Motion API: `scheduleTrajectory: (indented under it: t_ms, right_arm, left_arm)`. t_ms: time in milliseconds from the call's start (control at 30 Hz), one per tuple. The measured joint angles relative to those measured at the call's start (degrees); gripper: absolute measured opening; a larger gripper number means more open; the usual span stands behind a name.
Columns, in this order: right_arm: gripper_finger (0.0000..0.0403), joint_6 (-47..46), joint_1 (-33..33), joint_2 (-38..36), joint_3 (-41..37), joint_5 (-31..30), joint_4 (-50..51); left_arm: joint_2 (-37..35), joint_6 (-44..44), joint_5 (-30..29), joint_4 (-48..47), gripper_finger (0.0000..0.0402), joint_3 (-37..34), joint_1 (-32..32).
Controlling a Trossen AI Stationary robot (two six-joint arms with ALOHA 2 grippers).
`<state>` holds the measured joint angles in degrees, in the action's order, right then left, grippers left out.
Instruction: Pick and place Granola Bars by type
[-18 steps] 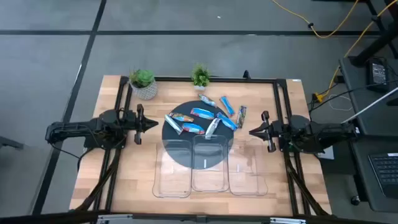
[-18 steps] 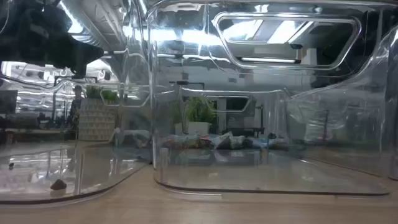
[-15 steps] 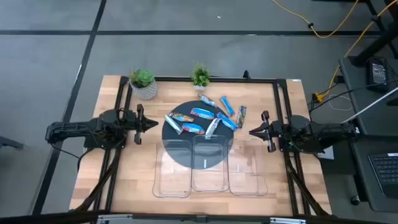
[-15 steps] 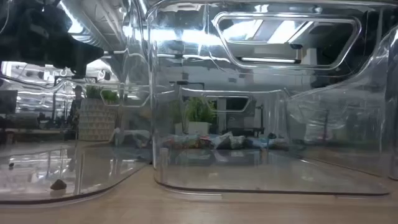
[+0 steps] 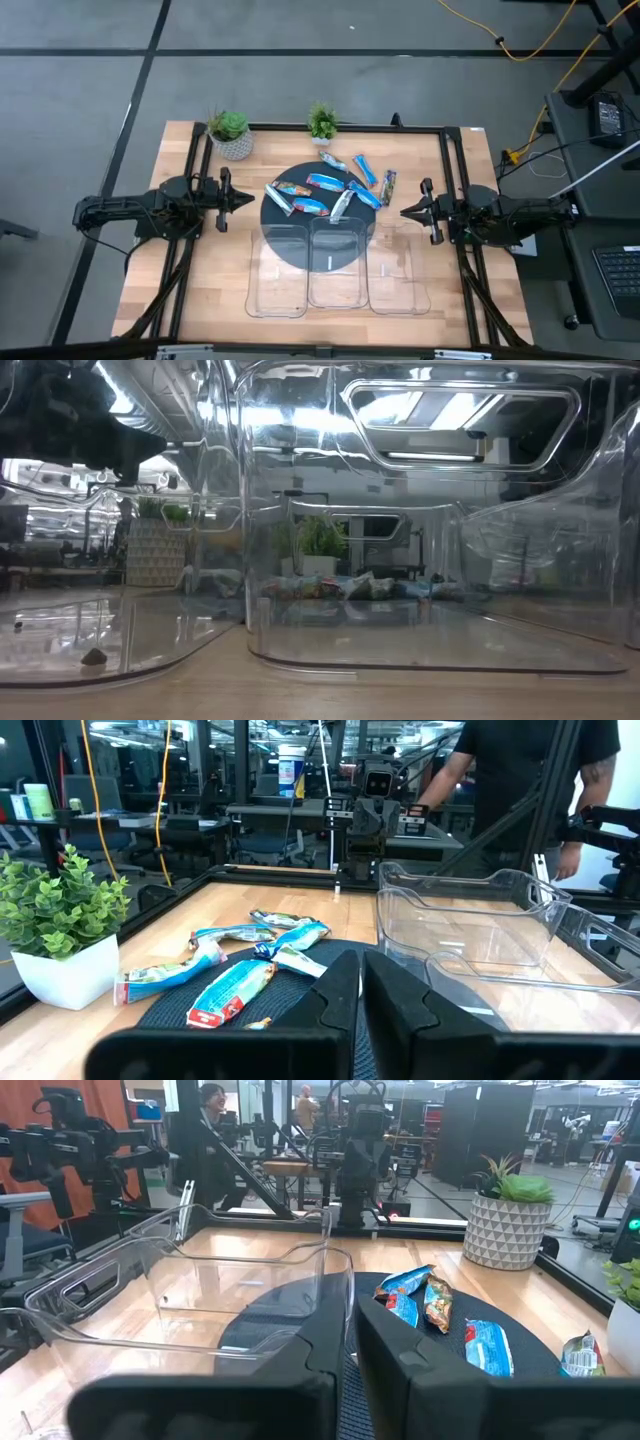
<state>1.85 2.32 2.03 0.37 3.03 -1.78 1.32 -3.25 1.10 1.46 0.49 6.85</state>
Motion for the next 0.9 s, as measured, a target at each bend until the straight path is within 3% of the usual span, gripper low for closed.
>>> scheduleTrajectory:
  t_ms: [900]
  right_arm:
    - [0.0032,-0.07,0.01,-0.01,0.01,0.0,0.02]
  left_arm:
    - [0.01,-0.02,0.0,0.01,0.0007,-0.01,0.0]
